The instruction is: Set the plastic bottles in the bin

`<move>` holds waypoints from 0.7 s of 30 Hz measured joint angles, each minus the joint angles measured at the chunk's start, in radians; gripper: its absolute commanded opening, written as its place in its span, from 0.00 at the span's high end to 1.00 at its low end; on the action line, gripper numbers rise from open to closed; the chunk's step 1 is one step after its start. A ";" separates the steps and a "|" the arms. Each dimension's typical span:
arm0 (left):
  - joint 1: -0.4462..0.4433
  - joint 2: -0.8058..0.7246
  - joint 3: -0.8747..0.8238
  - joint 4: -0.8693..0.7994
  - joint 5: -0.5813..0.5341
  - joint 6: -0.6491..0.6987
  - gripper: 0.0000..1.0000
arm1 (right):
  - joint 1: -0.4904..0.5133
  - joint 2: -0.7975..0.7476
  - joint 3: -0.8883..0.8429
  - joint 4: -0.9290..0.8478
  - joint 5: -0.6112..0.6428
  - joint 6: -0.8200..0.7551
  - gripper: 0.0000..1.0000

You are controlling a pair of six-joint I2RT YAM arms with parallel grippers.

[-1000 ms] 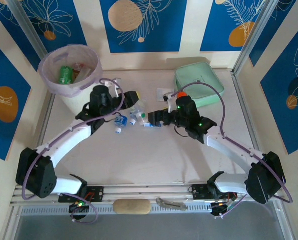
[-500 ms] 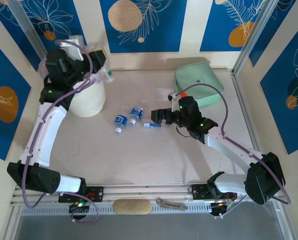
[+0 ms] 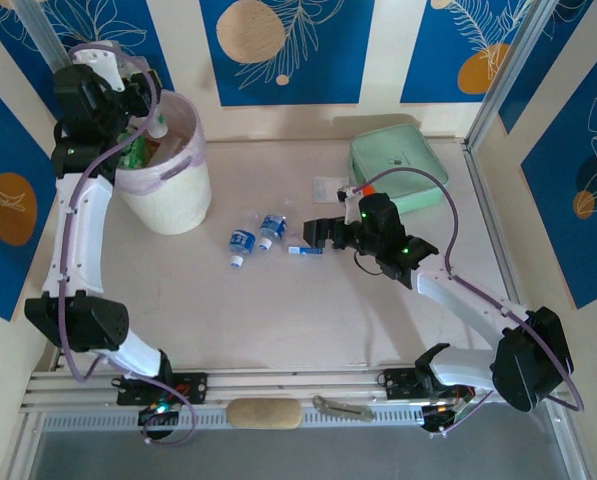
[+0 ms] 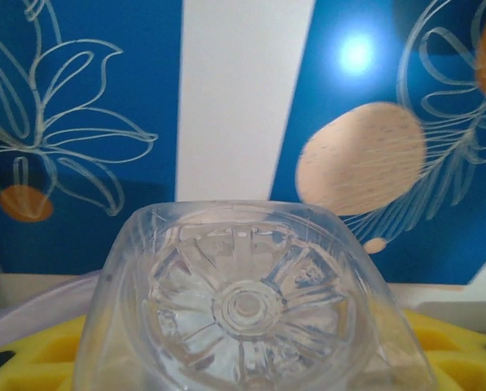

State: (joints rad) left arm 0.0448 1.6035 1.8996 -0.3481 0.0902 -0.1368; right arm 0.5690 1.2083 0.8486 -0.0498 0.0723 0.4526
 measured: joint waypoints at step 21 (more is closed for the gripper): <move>-0.061 0.174 0.121 -0.262 -0.312 0.338 0.42 | -0.001 -0.004 0.000 -0.025 0.004 0.000 0.01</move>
State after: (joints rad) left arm -0.0166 1.7771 2.0205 -0.6106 -0.2222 0.2016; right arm 0.5682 1.2041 0.8486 -0.0746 0.0761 0.4522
